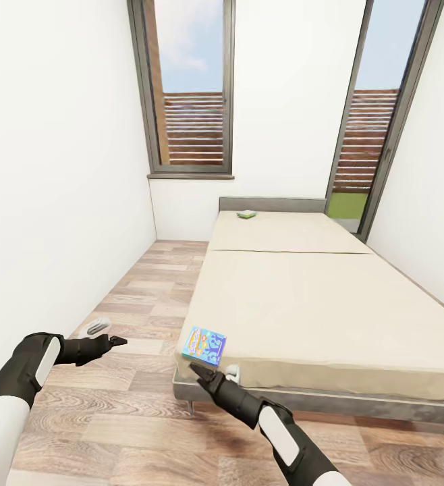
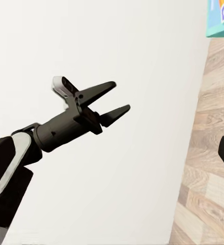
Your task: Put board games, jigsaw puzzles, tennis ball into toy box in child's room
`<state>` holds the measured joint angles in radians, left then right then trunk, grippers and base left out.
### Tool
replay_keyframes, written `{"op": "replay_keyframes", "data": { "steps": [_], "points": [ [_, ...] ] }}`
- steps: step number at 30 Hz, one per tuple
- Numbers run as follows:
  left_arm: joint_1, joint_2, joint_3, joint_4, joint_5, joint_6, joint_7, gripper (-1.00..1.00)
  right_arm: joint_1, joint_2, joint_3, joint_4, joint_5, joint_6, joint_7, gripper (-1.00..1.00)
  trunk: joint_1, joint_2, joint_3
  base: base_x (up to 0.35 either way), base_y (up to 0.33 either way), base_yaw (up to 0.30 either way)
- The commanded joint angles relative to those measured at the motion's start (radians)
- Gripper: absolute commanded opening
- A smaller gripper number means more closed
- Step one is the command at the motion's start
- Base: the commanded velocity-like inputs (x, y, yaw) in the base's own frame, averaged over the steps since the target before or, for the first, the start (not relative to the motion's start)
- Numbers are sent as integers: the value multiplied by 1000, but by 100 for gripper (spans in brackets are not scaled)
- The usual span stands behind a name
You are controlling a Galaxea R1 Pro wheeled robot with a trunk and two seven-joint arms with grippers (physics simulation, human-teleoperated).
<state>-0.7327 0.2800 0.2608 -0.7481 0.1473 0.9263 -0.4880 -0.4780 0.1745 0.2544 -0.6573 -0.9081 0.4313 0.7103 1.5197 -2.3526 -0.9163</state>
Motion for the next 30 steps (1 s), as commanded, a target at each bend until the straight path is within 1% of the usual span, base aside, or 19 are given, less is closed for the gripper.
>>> {"op": "replay_keyframes", "data": {
  "steps": [1,2,3,5,9,10,13,14,17,18,23,26,30],
  "points": [
    [-1,0,2,0,6,8,1,100,-1,0,0,0,-23,8,-1,100,0,0,-1,0,0,0],
    [-1,0,2,0,6,8,2,100,-1,0,1,0,-36,8,-2,100,0,0,-1,0,0,0],
    [-1,0,3,0,6,8,2,100,-1,0,1,1,-60,7,-4,100,0,0,-1,0,0,0],
    [-1,1,3,0,6,8,2,100,-1,0,1,1,-87,6,-14,100,0,0,-1,0,0,0],
    [-1,1,2,0,6,8,2,100,0,0,1,1,-109,5,-46,100,0,0,-1,0,0,0],
    [-1,1,2,0,6,8,2,100,-1,0,0,1,-117,5,-71,100,0,0,-1,0,0,0],
    [-1,1,2,0,6,8,2,100,0,0,0,1,-131,5,-103,100,0,0,-1,0,0,0],
    [-1,1,3,0,6,7,2,100,0,0,0,1,-142,4,-121,100,0,0,-1,0,0,0],
    [-1,1,3,0,6,7,2,100,0,0,1,1,-165,4,-141,100,0,0,-1,0,0,0],
    [-1,1,3,0,6,7,2,100,-1,0,2,1,-179,4,-152,100,0,0,-1,0,0,0],
    [-1,1,3,0,6,7,2,100,-1,0,4,1,-202,5,-187,100,0,0,-1,0,0,0],
    [-1,1,3,0,6,7,2,100,-1,0,5,1,-211,5,-239,100,0,0,-1,0,0,0],
    [-1,1,3,0,6,7,2,100,-1,0,6,0,-214,5,-288,100,0,0,-1,0,0,0]
  ]
}}
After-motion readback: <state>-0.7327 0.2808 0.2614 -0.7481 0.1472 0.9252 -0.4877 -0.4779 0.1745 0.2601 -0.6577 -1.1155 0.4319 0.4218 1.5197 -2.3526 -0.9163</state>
